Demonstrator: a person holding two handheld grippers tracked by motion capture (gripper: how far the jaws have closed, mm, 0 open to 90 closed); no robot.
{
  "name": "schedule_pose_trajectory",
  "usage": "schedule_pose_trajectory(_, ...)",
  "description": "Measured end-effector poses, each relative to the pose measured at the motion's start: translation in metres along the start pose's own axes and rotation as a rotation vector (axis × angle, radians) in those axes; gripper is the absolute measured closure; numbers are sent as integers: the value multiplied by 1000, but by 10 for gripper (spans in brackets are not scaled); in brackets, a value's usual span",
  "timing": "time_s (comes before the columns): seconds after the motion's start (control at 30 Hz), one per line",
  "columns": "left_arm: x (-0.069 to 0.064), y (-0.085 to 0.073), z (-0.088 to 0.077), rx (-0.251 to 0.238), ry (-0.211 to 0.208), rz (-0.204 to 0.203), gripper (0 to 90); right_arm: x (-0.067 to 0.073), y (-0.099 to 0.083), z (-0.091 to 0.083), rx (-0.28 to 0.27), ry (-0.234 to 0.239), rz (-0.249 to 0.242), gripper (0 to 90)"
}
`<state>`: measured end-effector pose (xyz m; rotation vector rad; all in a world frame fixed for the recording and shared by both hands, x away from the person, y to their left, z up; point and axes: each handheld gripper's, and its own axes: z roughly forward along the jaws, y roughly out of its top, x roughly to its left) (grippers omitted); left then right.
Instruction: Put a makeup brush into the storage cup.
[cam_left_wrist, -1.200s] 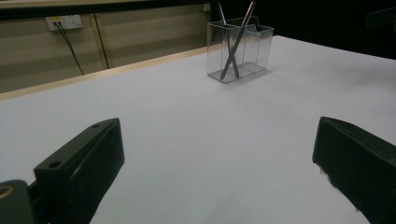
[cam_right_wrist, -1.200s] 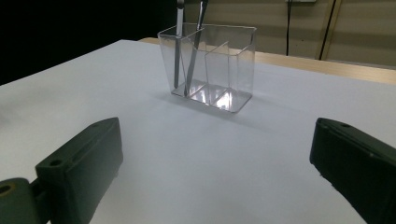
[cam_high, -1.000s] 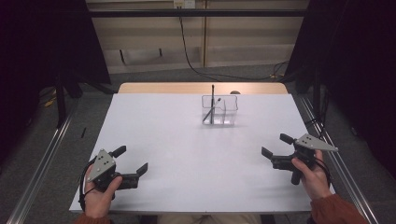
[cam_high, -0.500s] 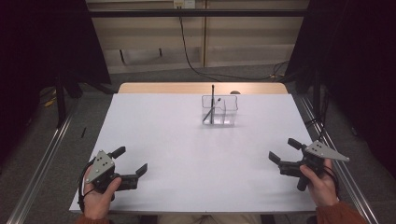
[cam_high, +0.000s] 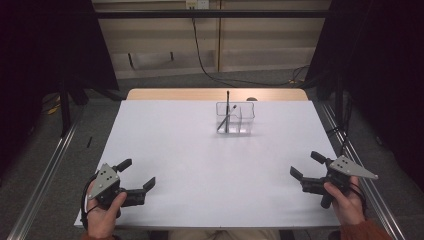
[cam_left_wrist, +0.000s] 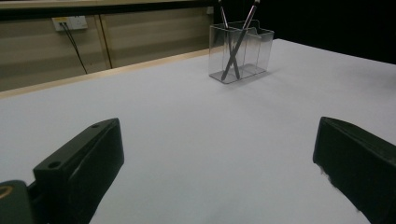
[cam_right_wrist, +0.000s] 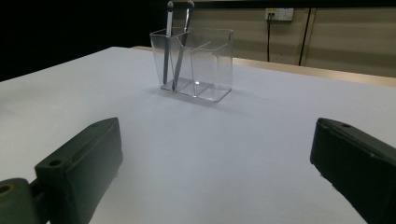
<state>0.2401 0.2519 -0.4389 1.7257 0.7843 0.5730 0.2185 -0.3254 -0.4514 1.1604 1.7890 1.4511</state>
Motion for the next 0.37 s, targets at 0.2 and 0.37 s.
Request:
schedule_pose_trajectory(0.2,1,0,0,3,6,-1,18,-2,1,-1,-16,-5,7,21)
schedule_pose_trajectory(0.37,1,0,0,7,7,2,18,-2,0,0,-12,0,3,22)
